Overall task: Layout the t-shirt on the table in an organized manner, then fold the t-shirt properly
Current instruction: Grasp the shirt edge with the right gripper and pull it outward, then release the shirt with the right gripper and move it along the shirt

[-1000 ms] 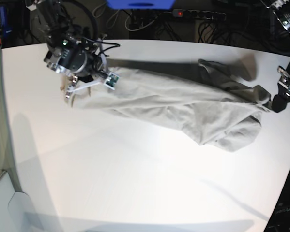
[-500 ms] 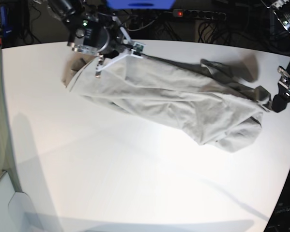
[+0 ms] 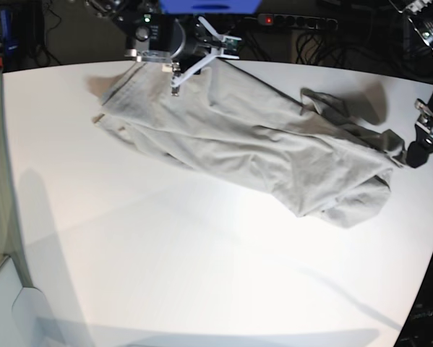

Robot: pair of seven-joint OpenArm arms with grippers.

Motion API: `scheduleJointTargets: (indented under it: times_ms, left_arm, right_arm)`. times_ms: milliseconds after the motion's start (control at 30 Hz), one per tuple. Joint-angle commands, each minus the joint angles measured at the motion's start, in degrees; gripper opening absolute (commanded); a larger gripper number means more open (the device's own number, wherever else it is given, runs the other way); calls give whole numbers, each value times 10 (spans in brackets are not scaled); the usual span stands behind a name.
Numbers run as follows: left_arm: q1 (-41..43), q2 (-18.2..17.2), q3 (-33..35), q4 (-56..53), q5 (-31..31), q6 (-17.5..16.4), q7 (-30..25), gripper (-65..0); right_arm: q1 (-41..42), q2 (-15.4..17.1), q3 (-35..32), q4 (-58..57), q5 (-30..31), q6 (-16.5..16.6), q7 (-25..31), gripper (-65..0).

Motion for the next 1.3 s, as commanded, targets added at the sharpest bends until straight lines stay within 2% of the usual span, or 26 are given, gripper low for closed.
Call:
scheduleJointTargets:
  times_ms: [0, 233, 433, 533, 700, 1000, 1267]
  left_arm:
    - [0, -10, -4, 12, -1, -3, -6, -646]
    - [1, -10, -7, 9, 11, -4, -6, -646]
    - [2, -10, -7, 13, 12, -4, -6, -646]
    - [2, -10, -7, 14, 16, -4, -6, -644]
    - [2, -7, -5, 15, 59, -4, -6, -644]
    - [2, -9, -7, 15, 60, -4, -6, -645]
    - [2, -9, -8, 15, 60, -4, -7, -645]
  right_arm:
    - [4, -1, 2, 10, 5, -2, 5, -418]
    - [3, -1, 41, 11, 5, -2, 5, -418]
    - [17, 0, 44, 13, 5, -2, 5, -418]
    - [28, 17, 43, 25, 5, -2, 5, -418]
    - [52, 39, 45, 25, 5, -2, 6, -417]
    - [129, 68, 48, 23, 5, -2, 7, -417]
    - [200, 68, 142, 0, 6, -2, 10, -413]
